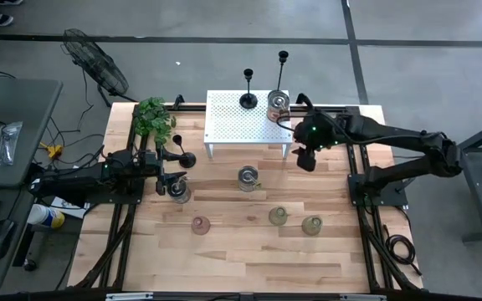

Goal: Pick & Place candle stick holders
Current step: Put the light green scented candle on the shelf

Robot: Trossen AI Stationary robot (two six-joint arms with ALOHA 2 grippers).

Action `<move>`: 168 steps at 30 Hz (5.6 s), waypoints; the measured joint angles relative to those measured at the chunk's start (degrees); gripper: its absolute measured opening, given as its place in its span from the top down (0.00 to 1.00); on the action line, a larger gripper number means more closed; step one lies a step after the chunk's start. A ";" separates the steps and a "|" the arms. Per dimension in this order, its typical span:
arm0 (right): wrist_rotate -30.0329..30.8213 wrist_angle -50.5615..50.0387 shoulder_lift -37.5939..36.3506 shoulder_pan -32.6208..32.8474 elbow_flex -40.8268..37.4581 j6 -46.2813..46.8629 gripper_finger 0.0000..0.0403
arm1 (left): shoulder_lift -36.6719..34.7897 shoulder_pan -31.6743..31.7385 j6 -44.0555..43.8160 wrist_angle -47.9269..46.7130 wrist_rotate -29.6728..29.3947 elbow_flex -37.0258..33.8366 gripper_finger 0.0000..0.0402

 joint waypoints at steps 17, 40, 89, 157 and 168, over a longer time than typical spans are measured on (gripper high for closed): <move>-0.25 0.80 2.63 6.83 0.00 9.35 0.54 | 0.01 -0.01 0.00 0.00 0.00 0.00 0.34; -0.21 38.22 6.67 14.96 -15.80 -4.14 0.53 | 0.00 0.01 0.01 0.00 0.00 0.00 0.34; -8.05 113.83 49.85 13.96 -23.27 -2.25 0.03 | 0.01 -0.01 -0.01 0.00 0.00 0.00 0.34; 12.57 71.23 25.22 3.61 -1.88 -3.81 0.12 | 0.02 0.00 0.01 0.00 -0.09 0.00 0.34; 11.82 70.48 25.23 2.51 -1.88 -3.72 0.12 | 0.02 0.00 0.01 0.00 0.04 0.00 0.34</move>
